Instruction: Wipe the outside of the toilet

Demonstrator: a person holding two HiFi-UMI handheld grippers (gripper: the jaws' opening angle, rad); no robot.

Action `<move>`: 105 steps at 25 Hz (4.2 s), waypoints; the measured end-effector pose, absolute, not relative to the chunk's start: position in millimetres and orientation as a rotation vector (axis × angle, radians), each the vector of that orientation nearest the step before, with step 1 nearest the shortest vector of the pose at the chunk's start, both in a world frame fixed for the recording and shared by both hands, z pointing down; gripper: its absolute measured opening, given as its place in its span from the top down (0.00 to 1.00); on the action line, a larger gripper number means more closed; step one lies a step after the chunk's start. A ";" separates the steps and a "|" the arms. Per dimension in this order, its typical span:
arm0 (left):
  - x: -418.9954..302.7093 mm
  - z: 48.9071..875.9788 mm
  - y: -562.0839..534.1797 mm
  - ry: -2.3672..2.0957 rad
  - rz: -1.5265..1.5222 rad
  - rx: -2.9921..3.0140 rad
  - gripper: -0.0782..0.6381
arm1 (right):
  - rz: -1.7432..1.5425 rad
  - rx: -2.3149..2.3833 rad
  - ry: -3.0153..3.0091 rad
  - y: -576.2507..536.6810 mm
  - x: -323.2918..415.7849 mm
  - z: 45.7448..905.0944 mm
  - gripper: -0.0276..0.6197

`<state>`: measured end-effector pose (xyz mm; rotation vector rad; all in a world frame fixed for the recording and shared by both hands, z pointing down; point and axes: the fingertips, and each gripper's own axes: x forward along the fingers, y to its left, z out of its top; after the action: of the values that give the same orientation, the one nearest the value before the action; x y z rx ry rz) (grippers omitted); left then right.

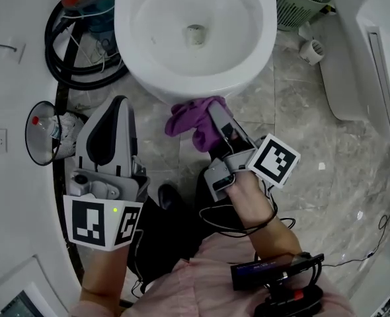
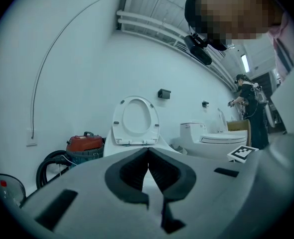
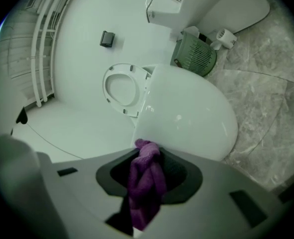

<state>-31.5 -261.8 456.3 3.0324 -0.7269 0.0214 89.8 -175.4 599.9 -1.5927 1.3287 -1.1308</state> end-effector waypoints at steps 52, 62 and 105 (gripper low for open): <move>-30.7 457.8 -265.9 -0.739 0.005 3.032 0.88 | -0.396 -2.153 1.262 -124.5 280.6 501.7 0.79; -52.9 436.0 -258.8 -0.767 -0.087 3.049 0.88 | -0.409 -1.925 1.521 -140.9 166.4 455.2 0.79; -102.5 469.1 -305.1 -0.870 0.072 3.011 0.88 | 0.615 -2.942 2.338 -307.8 -36.6 636.8 0.79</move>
<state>-102.5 -305.1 469.1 3.0109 -0.8699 0.0722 -36.6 -307.8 636.8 -2.9418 2.3375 0.6148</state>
